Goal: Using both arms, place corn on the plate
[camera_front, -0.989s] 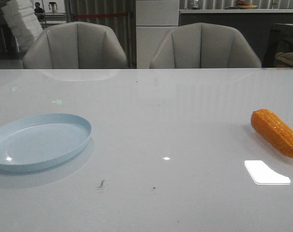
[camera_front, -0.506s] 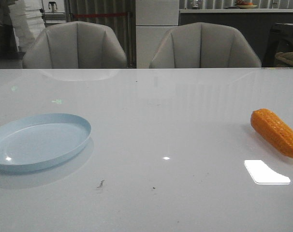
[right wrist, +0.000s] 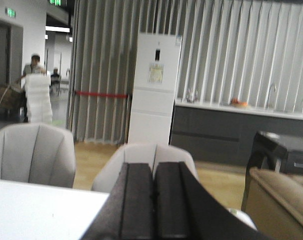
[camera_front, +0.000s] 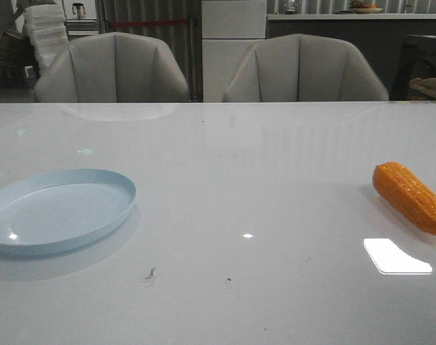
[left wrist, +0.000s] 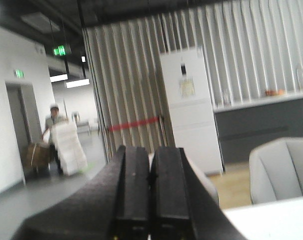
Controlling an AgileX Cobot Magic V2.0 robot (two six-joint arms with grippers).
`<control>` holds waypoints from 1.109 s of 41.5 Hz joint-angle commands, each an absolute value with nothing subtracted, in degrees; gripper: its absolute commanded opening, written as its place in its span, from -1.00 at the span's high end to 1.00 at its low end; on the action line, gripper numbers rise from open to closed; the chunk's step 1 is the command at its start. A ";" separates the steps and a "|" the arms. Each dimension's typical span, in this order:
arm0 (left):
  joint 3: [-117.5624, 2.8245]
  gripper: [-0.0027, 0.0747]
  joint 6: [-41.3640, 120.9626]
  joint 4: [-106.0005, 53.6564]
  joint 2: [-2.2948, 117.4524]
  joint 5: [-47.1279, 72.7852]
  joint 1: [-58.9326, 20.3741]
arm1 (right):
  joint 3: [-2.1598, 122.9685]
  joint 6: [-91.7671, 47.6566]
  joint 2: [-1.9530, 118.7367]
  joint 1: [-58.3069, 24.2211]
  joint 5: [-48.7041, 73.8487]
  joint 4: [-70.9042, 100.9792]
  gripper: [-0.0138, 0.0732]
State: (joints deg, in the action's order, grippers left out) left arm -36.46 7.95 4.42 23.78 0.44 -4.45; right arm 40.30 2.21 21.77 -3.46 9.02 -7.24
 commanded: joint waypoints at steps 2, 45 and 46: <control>-42.35 0.68 7.52 4.41 33.17 2.02 -4.44 | 43.84 1.76 30.57 -3.16 7.83 -8.19 0.55; -42.90 -0.29 7.52 -3.84 59.94 20.57 -4.44 | 43.84 1.76 54.11 -3.16 22.98 -7.67 -0.58; -43.29 -0.29 7.52 -3.84 60.57 21.82 -4.44 | 43.84 1.76 54.47 -3.16 23.16 -7.61 -0.58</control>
State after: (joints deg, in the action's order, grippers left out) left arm -40.58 7.95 -2.65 59.63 22.94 -4.45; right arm 41.80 2.21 53.82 -3.46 26.81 -7.58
